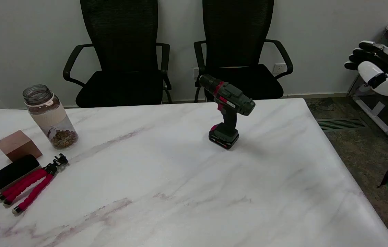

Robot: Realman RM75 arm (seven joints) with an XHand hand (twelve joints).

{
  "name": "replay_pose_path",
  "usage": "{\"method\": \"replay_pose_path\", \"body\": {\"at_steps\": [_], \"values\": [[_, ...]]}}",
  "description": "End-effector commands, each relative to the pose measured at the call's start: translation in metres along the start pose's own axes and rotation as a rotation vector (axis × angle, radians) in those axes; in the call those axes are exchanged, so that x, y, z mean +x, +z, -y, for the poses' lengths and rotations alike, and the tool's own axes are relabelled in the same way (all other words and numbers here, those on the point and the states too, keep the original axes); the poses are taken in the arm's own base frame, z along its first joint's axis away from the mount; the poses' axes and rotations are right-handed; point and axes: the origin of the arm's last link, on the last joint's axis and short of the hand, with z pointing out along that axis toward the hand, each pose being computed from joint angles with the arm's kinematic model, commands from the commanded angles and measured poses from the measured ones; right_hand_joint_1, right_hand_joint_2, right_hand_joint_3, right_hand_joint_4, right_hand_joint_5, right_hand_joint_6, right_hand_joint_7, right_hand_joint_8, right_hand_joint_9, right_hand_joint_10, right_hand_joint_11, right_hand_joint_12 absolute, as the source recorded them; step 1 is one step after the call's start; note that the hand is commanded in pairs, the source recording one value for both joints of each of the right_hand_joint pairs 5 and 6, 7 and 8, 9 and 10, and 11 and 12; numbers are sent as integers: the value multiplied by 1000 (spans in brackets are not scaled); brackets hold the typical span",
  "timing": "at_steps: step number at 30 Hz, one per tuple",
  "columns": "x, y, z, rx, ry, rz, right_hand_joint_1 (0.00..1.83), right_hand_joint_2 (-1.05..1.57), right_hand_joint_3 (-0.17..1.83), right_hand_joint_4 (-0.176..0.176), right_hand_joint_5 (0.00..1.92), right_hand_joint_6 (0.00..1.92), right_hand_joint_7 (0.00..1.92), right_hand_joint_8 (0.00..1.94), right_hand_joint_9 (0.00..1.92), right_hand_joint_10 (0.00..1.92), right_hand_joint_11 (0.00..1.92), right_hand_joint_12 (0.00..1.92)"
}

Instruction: Pick up the power screwdriver.

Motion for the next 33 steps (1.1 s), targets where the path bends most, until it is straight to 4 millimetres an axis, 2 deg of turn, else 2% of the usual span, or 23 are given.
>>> {"method": "replay_pose_path", "body": {"at_steps": [1, 12, 14, 17, 22, 25, 27, 33], "values": [[-36, -35, -23, -73, 112, 129, 977, 375, 1115, 5, 600, 600, 600, 600, 607, 607, 691, 691], [-65, -51, -40, -129, 176, 197, 979, 363, 1090, 18, 569, 569, 569, 569, 594, 594, 681, 681], [-74, -54, -43, -145, 183, 227, 977, 343, 1093, 89, 576, 576, 576, 576, 581, 581, 680, 680], [-88, -59, -45, -151, 199, 274, 970, 202, 1083, 117, 617, 617, 617, 617, 577, 577, 690, 690], [-122, -69, -53, -189, 253, 329, 931, -101, 1070, 83, 652, 652, 652, 652, 548, 548, 691, 691], [-146, -75, -64, -214, 293, 332, 920, -239, 1078, 77, 499, 499, 499, 499, 530, 530, 654, 654], [-159, -78, -72, -227, 317, 321, 918, -297, 1054, 67, 332, 332, 332, 332, 524, 524, 652, 652], [-193, -81, -97, -270, 331, 299, 921, -341, 1034, 76, 263, 263, 263, 263, 496, 496, 608, 608]]}}
